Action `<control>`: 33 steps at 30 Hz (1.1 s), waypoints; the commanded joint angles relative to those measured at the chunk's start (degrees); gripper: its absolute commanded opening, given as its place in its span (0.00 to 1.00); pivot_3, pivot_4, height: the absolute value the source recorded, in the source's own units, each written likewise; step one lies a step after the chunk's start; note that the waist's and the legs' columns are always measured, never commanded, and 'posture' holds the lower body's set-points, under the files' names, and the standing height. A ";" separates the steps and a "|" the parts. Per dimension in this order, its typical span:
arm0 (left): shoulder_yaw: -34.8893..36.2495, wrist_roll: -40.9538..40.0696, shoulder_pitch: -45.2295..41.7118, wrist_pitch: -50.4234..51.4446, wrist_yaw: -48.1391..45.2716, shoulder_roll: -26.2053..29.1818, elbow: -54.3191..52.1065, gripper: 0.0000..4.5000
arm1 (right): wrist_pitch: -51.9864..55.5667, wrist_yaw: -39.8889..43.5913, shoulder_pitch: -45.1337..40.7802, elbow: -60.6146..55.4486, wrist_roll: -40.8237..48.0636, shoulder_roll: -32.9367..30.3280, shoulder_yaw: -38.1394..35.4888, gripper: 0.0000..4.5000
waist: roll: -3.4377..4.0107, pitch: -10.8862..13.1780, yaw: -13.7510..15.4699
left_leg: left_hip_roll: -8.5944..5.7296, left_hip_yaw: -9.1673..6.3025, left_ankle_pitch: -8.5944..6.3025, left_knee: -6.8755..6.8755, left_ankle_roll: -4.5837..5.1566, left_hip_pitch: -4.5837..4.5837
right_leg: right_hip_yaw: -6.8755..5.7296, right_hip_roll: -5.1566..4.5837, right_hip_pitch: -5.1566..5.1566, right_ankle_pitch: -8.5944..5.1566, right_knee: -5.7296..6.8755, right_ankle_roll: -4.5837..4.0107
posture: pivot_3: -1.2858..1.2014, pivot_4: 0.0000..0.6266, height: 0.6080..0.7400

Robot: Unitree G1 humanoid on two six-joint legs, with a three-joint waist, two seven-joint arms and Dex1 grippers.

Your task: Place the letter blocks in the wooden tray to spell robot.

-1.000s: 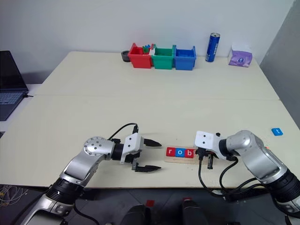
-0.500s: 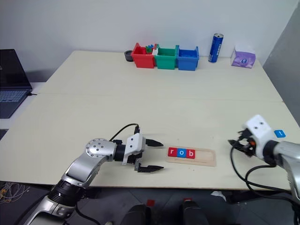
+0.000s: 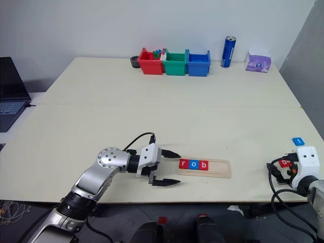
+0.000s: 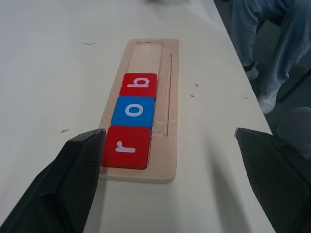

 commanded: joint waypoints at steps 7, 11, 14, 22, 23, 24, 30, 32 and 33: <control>-0.12 -0.19 -0.86 -0.78 -0.49 0.16 -1.15 1.00 | -6.54 -2.23 -4.31 10.46 1.16 -0.90 0.53 0.99 | 0.02 -0.01 -0.11 | 0.00 0.01 0.00 -0.01 0.00 0.01 | 0.03 0.01 0.00 0.00 0.01 0.00 | 0.52 0.24 1.00; -0.06 -0.14 -0.76 -0.74 -0.40 0.33 -1.30 1.00 | -4.41 -2.84 -5.75 12.86 1.97 -1.13 1.03 0.99 | 0.02 -0.02 -0.10 | 0.00 0.03 0.00 0.00 0.00 0.03 | 0.03 0.01 0.01 0.01 0.02 0.00 | 0.52 0.24 1.00; -0.08 0.01 -0.75 -0.72 -0.26 0.43 -1.35 1.00 | -2.13 -4.27 -6.09 13.68 2.20 -1.14 1.40 0.86 | 0.01 -0.03 -0.08 | 0.01 0.02 0.00 0.00 0.00 0.02 | 0.05 0.02 0.01 0.01 0.01 0.00 | 0.52 0.24 1.00; 0.32 0.07 -0.01 -0.95 -0.32 1.40 -1.68 1.00 | -0.14 -6.10 -2.91 9.40 2.50 -0.48 1.90 0.32 | -0.05 -0.07 0.24 | 0.01 -0.05 0.00 0.02 0.00 0.00 | 0.05 -0.02 0.05 0.01 -0.02 0.01 | 0.52 0.24 1.00; 0.33 0.06 0.03 -1.01 -0.33 1.54 -1.66 1.00 | 0.07 -6.35 -2.38 8.18 2.67 -0.26 2.04 0.32 | -0.04 -0.07 0.27 | 0.01 -0.08 0.00 0.02 0.00 -0.01 | 0.06 -0.02 0.05 0.01 -0.02 0.02 | 0.52 0.24 1.00; 0.37 0.02 0.15 -1.03 -0.34 1.75 -1.70 1.00 | 0.48 -7.11 -1.37 5.09 2.81 0.63 2.61 0.32 | -0.04 -0.07 0.28 | 0.01 -0.12 0.00 0.02 0.00 -0.03 | 0.06 -0.02 0.05 0.00 -0.03 0.02 | 0.52 0.24 1.00; 0.39 -0.17 0.33 -1.16 -0.44 2.41 -1.69 1.00 | 6.15 -15.86 3.60 -15.16 3.36 11.97 9.56 0.32 | 0.00 -0.10 -0.20 | 0.09 -0.26 0.00 -0.08 -0.01 -0.04 | -0.02 0.10 0.00 -0.03 0.00 -0.04 | 0.52 0.24 1.00; 0.33 -0.17 0.20 -1.17 -0.42 2.33 -1.60 1.00 | 7.58 -19.11 3.95 -18.93 2.56 15.82 12.39 0.32 | 0.00 -0.11 -0.50 | 0.11 -0.26 0.00 -0.08 -0.01 0.02 | 0.03 0.10 0.00 -0.03 0.04 -0.05 | 0.52 0.24 1.00; 0.32 -0.18 0.05 -1.24 -0.46 2.26 -1.41 1.00 | 8.13 -20.61 3.72 -20.09 2.21 17.44 13.47 0.32 | 0.00 -0.11 -0.55 | 0.13 -0.26 0.00 -0.07 -0.01 0.03 | 0.03 0.10 0.00 -0.02 0.05 -0.07 | 0.52 0.24 1.00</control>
